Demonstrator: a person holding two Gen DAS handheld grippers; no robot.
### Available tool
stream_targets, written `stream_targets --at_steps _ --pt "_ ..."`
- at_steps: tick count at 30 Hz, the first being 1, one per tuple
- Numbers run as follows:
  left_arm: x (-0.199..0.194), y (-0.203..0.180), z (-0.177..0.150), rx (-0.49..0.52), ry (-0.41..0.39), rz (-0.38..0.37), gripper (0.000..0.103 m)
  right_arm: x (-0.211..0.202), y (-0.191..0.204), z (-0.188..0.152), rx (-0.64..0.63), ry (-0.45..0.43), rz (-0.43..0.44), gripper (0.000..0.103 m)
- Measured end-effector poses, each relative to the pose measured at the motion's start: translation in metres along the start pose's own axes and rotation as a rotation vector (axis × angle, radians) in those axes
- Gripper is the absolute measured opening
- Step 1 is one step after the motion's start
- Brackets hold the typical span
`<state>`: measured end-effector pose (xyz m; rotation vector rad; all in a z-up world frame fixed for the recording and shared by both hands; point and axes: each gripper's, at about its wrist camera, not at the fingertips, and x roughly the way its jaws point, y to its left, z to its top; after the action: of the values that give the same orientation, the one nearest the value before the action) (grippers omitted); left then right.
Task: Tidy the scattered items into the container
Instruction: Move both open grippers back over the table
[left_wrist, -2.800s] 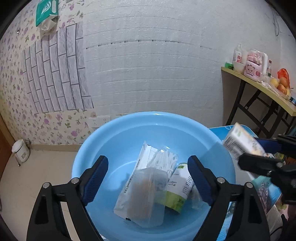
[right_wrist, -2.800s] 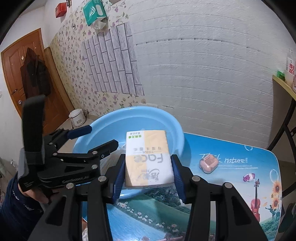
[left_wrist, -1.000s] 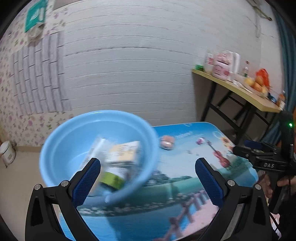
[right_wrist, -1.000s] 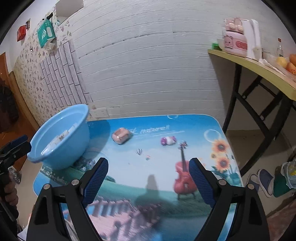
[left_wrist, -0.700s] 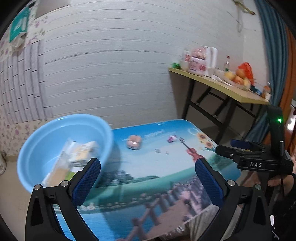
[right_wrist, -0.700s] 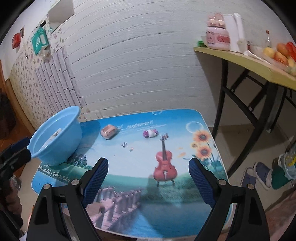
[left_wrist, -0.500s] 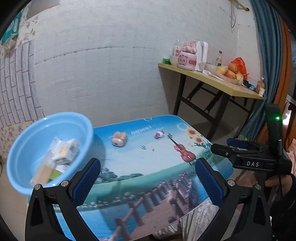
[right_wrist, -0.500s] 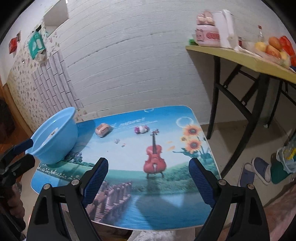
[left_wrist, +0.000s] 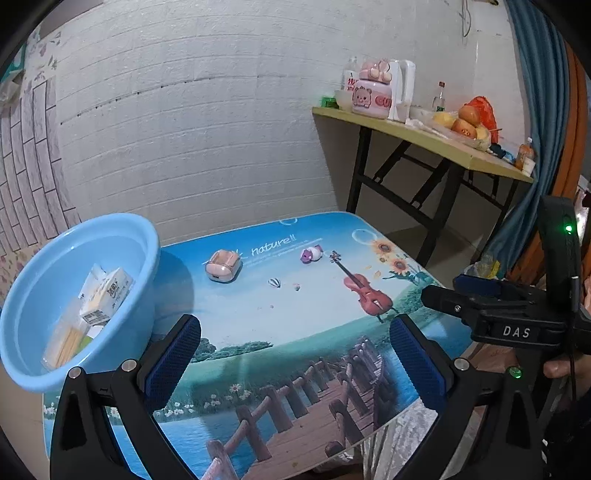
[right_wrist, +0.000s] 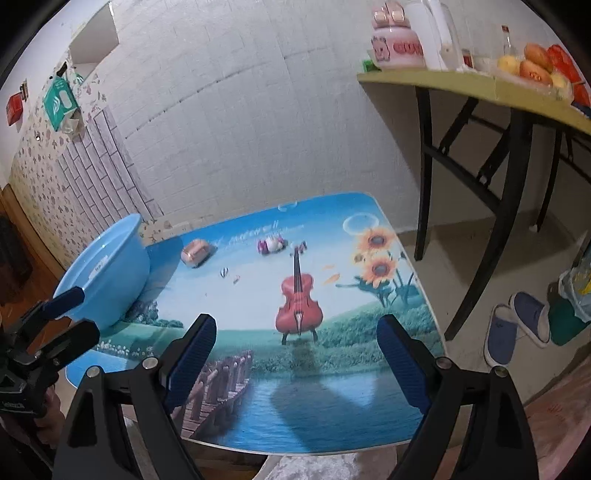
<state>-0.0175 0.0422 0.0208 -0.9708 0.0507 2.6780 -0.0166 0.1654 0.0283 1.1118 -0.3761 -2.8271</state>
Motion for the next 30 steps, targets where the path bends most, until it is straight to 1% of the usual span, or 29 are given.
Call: stream_targets --at_steps 2,4,7,10,14,17,20,22,25,30 --pt "0.003 0.0 0.001 -0.003 0.006 0.002 0.103 0.002 -0.003 -0.001 0.013 -0.001 0.004 0.098" --pt "0.005 0.0 0.002 -0.003 -0.005 0.005 0.103 0.004 -0.006 -0.002 0.028 0.008 0.017 0.103" --pt "0.007 -0.001 0.003 -0.002 -0.006 0.007 0.103 0.008 -0.008 -0.003 0.028 0.021 0.004 0.103" --pt "0.01 -0.001 0.001 0.002 0.002 0.01 0.103 0.01 -0.009 -0.004 0.031 0.012 -0.003 0.103" --pt "0.012 0.002 -0.001 -0.008 0.011 0.013 0.103 0.009 -0.006 -0.008 0.01 -0.057 -0.031 0.103" --pt "0.012 0.005 -0.003 -0.012 0.014 0.014 0.103 0.014 -0.003 -0.007 -0.005 -0.027 -0.032 0.103" --pt "0.012 0.008 -0.004 -0.02 0.005 0.02 0.103 0.016 0.001 -0.007 -0.026 -0.015 -0.043 0.103" --pt "0.014 0.01 -0.005 -0.031 0.019 0.018 0.103 0.02 0.003 -0.008 -0.034 0.015 -0.055 0.103" --pt "0.013 0.012 -0.006 -0.03 0.01 0.026 0.103 0.022 0.008 -0.008 -0.042 0.03 -0.035 0.103" --pt "0.02 0.019 -0.009 -0.071 0.023 0.042 0.103 0.027 0.011 -0.011 -0.049 0.057 -0.011 0.103"
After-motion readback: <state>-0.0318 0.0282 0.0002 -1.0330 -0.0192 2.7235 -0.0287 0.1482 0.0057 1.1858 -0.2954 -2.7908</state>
